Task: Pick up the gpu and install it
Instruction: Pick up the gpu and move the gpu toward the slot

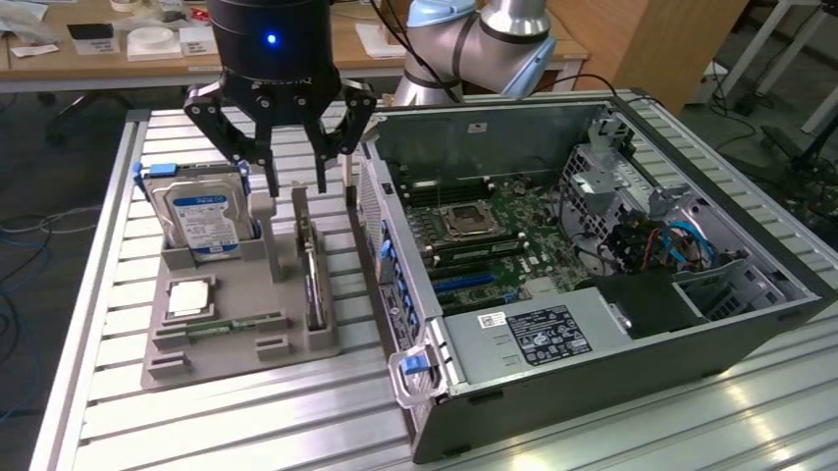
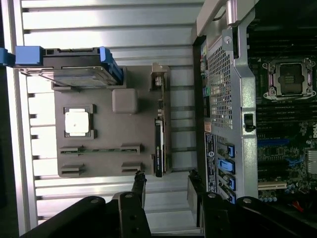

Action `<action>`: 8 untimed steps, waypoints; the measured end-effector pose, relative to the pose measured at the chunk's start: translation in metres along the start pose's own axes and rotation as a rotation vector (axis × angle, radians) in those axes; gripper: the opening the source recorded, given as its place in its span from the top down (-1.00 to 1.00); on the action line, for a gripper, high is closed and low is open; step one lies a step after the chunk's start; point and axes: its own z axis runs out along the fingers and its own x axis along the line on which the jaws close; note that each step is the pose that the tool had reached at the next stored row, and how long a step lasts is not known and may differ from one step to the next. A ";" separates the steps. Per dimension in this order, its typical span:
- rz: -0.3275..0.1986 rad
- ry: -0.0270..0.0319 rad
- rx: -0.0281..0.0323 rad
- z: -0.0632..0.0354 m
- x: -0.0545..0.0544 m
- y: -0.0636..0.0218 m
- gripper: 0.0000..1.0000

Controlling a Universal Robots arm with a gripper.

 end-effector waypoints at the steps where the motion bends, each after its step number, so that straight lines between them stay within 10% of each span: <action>1: 0.000 0.0000 0.0000 0.0000 0.000 0.0000 0.05; 8: 0.000 -0.0001 -0.0001 0.0024 0.000 -0.0001 0.05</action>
